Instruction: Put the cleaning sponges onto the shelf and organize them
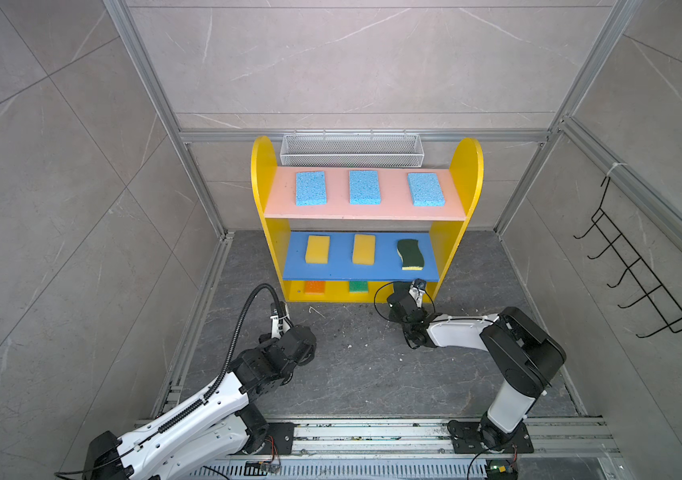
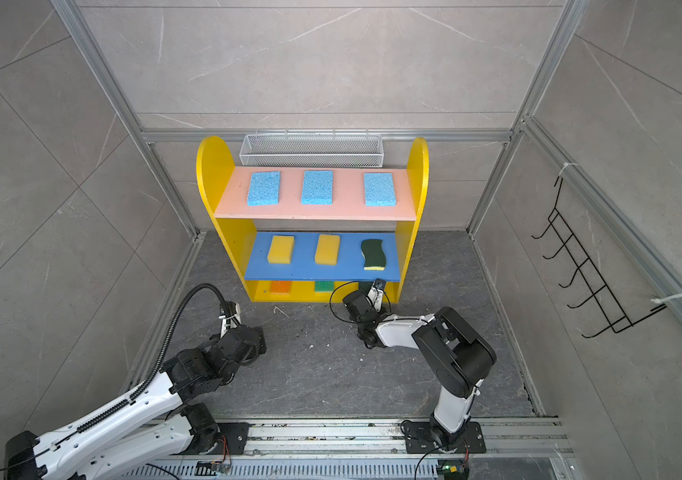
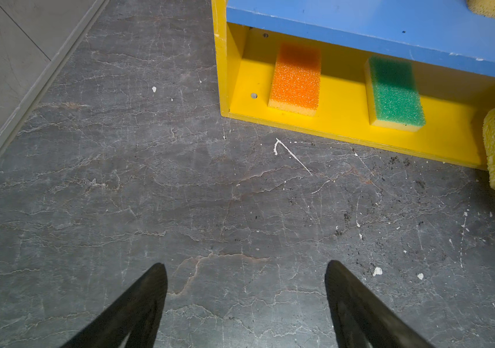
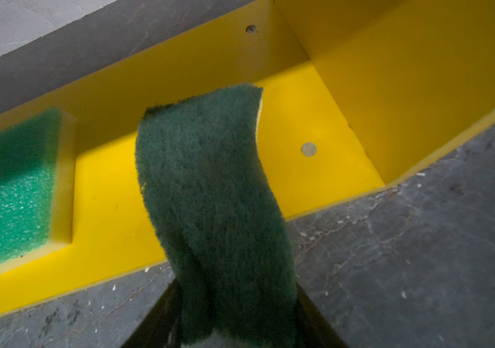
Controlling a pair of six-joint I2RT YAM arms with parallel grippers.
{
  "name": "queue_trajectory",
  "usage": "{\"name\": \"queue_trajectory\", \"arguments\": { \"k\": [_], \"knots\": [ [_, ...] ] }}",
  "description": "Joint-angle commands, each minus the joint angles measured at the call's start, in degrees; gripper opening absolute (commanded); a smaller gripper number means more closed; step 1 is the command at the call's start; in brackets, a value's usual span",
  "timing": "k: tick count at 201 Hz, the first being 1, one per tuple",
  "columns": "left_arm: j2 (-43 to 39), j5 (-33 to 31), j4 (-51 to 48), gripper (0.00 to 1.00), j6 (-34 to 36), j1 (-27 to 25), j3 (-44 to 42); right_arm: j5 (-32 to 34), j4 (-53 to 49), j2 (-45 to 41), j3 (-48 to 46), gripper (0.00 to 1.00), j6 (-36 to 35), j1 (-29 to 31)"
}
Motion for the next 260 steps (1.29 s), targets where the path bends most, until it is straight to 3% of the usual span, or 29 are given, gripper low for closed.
{"name": "queue_trajectory", "arguments": {
  "k": [1,115,167,260],
  "knots": [
    [0.9,0.7,2.9,0.85,2.0,0.8,-0.1,1.5,1.8,1.4,2.3,0.53,-3.1,-0.6],
    [2.6,2.4,4.3,0.85,2.1,1.8,0.4,-0.7,4.6,3.3,4.4,0.55,-7.5,-2.3],
    [3.3,2.6,4.4,0.85,2.2,2.0,0.8,0.0,5.1,2.3,2.6,0.70,-7.4,-2.3],
    [3.0,3.6,4.0,0.85,1.7,2.0,1.6,-0.1,4.2,-4.7,-0.7,0.74,-9.9,-2.3]
  ]
}}
